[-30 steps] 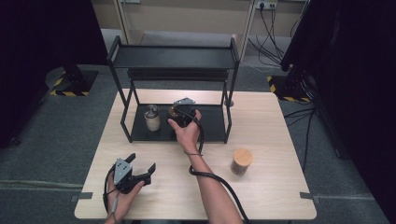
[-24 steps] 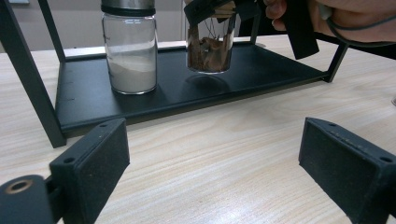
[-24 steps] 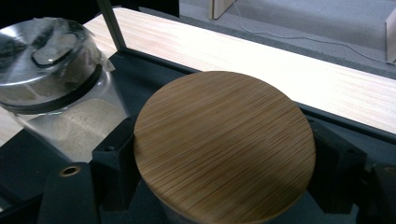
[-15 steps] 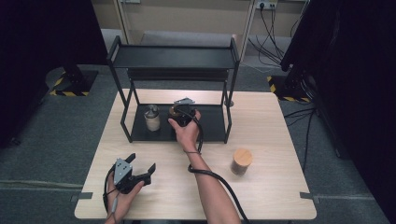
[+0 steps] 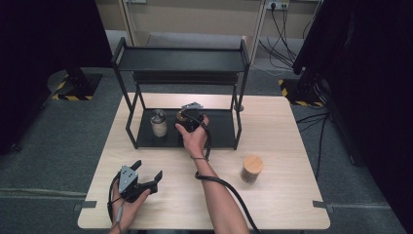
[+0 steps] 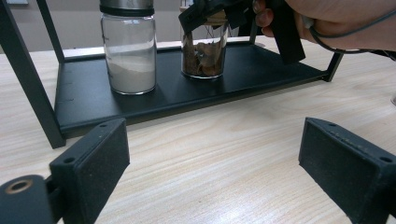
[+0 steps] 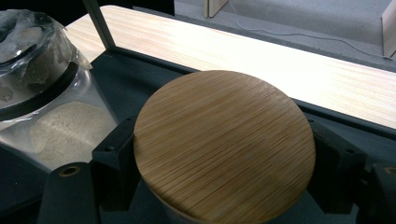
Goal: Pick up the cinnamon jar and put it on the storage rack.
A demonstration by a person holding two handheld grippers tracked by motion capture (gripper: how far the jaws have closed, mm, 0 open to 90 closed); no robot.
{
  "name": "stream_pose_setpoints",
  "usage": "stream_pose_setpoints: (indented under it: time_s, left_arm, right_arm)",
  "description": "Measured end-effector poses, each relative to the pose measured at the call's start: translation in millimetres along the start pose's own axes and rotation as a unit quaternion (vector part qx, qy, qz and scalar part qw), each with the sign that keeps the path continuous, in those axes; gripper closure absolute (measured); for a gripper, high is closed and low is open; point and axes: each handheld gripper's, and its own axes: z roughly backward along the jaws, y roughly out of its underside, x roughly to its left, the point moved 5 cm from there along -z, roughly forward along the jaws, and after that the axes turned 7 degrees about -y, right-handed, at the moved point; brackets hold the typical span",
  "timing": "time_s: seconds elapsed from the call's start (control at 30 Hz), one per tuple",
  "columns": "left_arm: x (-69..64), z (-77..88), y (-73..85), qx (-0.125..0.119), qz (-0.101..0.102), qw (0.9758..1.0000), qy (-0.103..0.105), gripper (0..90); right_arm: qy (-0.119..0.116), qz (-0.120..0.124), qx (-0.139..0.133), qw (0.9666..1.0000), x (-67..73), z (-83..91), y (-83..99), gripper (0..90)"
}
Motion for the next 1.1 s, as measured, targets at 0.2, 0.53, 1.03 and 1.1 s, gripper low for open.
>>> stream_pose_setpoints:
  time_s: [0.2, 0.53, 1.03, 1.1]
  left_arm:
    - [0.3, 0.2, 0.0, -0.001, 0.002, 1.0, 0.0, 8.0]
    - [0.1, 0.1, 0.0, 0.0, 0.0, 1.0, -0.001, 8.0]
    - [0.2, 0.2, 0.0, 0.0, 0.0, 1.0, -0.001, 8.0]
    - [0.2, 0.2, 0.0, -0.001, 0.001, 1.0, -0.001, 8.0]
  right_arm:
    - [0.005, 0.014, 0.002, 0.9999, 2.3, -1.0, 1.8, 24.2]
    - [-0.001, 0.012, 0.006, 0.9999, 2.2, -0.7, 2.1, 23.9]
    - [-0.001, 0.012, 0.005, 0.9999, 3.5, -1.2, 1.5, 21.4]
    - [-0.001, 0.012, 0.006, 0.9999, 4.1, -1.5, 1.5, 20.3]
